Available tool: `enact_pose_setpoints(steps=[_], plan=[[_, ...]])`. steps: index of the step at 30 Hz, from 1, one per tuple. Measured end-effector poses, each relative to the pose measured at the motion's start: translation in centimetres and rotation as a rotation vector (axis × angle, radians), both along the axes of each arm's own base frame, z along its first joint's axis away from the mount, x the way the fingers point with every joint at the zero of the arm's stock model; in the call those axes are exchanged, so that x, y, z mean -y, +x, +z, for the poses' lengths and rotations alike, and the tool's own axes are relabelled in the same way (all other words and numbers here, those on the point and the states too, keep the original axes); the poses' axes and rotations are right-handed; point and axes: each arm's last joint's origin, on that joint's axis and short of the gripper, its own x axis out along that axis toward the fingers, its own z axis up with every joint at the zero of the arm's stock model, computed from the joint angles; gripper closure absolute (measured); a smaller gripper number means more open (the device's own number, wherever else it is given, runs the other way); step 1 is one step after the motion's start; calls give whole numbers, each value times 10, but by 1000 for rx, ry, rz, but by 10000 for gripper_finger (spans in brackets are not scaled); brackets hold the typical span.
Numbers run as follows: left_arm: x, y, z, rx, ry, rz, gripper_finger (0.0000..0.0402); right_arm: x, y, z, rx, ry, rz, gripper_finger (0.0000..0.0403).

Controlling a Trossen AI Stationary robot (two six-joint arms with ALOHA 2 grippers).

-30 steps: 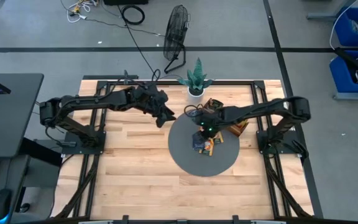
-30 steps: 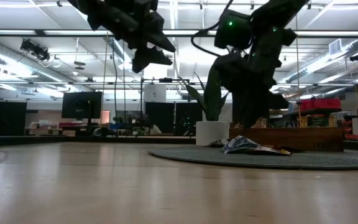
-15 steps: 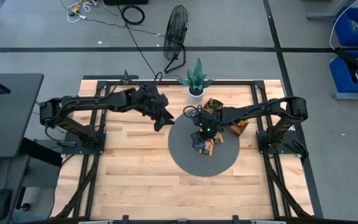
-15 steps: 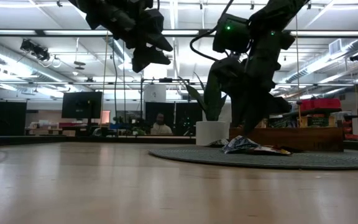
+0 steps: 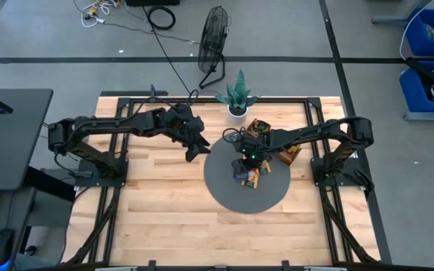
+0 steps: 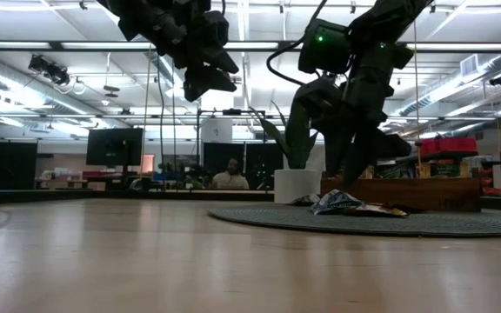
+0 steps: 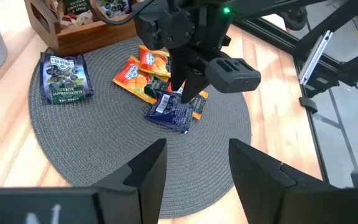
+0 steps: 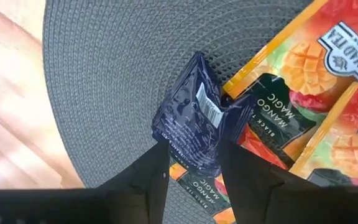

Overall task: Pick & Place Tea
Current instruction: Put the purple tea bag into the wooden organizer

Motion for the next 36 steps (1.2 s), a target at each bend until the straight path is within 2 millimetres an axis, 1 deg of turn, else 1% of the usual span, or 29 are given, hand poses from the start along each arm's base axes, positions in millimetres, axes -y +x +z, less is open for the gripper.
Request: enact_pose_setpoints(steps=[6,13,18,28,31,36], plan=[[0,0,0,0,2,-1,225,0,0,0,-3,29,-41,254],[0,0,0,1,2,-1,225,0,2,1,14,29,-40,254],[0,0,0,1,3,0,225,0,2,1,18,75,-28,254],[0,0,0,0,9,7,225,-1,3,2,28,101,-16,254],[-1,0,0,3,10,8,225,-1,4,3,46,98,-16,246],[-1,0,0,4,10,9,225,-1,6,3,59,98,-22,212]])
